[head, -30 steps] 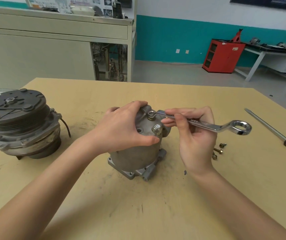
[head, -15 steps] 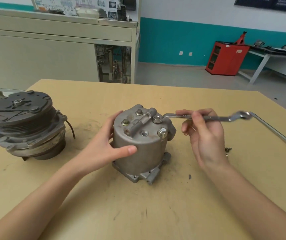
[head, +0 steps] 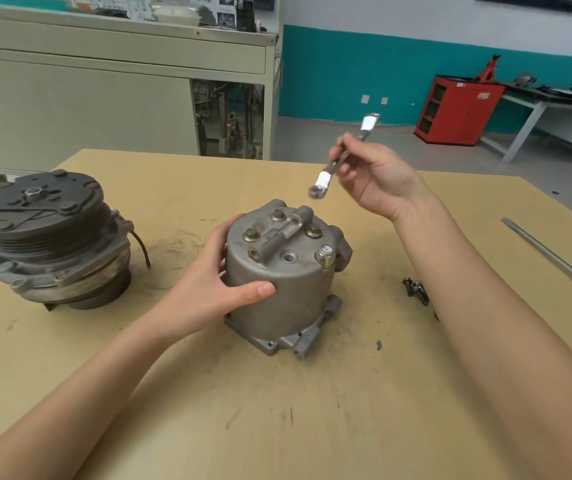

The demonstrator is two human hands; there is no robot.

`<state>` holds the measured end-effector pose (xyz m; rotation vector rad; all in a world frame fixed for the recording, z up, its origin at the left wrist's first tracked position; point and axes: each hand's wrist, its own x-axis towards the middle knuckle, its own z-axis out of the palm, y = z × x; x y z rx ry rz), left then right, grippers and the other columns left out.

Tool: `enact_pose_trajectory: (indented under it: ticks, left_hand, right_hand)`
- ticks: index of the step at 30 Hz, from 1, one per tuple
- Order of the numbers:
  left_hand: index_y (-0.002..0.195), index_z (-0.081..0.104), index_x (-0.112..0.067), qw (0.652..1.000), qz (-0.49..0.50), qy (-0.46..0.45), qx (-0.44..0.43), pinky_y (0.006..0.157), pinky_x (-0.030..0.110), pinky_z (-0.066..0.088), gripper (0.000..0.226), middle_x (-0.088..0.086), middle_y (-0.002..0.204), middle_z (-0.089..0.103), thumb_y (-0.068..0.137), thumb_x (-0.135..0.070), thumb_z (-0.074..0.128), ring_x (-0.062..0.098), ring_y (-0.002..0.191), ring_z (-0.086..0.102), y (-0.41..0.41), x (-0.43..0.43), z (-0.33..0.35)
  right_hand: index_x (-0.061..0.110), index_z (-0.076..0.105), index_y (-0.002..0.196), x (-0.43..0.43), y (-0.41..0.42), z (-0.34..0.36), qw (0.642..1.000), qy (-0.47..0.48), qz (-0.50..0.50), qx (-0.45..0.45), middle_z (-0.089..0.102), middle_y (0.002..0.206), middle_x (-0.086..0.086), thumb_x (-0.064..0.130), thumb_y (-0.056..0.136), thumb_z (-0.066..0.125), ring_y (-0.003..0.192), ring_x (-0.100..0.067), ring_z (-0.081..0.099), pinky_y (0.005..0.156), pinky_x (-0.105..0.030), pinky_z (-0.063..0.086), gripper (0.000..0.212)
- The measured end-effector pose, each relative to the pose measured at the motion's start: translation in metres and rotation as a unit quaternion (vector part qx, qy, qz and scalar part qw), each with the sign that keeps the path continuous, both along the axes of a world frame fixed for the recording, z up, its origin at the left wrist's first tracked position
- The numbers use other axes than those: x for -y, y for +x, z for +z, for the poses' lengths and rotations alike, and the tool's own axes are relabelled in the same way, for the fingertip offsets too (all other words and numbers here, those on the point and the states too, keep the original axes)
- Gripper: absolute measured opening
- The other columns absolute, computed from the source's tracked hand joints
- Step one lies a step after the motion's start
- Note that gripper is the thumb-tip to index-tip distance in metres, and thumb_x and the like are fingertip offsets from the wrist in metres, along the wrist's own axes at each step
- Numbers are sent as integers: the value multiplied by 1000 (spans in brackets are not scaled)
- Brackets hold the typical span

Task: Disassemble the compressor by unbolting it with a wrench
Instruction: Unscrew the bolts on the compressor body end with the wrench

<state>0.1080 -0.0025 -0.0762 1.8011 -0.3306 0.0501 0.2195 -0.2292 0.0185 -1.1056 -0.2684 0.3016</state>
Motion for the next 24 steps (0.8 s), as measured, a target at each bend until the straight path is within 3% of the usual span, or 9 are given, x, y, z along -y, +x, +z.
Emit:
enact_pose_trajectory:
  ticks: [4, 9, 15, 18, 24]
  left_hand:
    - [129, 30, -54, 1000, -3, -4, 2, 86, 4, 42, 106, -34, 131, 47, 38, -82, 76, -14, 120, 48, 0, 1, 1]
    - [131, 29, -52, 1000, -2, -5, 8, 86, 2, 40, 106, -43, 125, 49, 41, -81, 76, -15, 120, 47, -1, 1, 0]
    - [132, 30, -51, 1000, -3, -6, 9, 88, 4, 41, 105, -39, 127, 50, 42, -81, 76, -12, 122, 47, -1, 1, -1]
    - [134, 31, -49, 1000, -7, -11, 9, 88, 4, 42, 106, -39, 126, 52, 43, -79, 78, -11, 121, 48, 0, 1, -2]
    - [139, 31, -41, 1000, -9, -14, 17, 90, 4, 41, 108, -37, 127, 52, 48, -73, 80, -10, 122, 49, 0, 1, -3]
  right_hand:
    - [6, 53, 85, 4, -42, -5, 985, -43, -130, 105, 73, 80, -13, 15, 101, 42, 70, -22, 71, 61, -22, 55, 22]
    - [11, 56, 90, -6, -103, -41, 904, -59, -304, 295, 73, 91, -9, 13, 98, 47, 81, -26, 72, 71, -27, 57, 13]
    - [15, 53, 94, -10, -126, -60, 881, -59, -294, 365, 73, 96, 1, 15, 95, 46, 85, -21, 72, 74, -27, 57, 7]
    - [16, 53, 96, -9, -129, -64, 871, -81, -278, 396, 69, 103, -4, 11, 96, 45, 90, -22, 71, 78, -30, 57, 9]
    - [16, 54, 96, -6, -132, -80, 877, -85, -281, 381, 69, 109, 0, 10, 95, 47, 99, -25, 68, 88, -39, 54, 9]
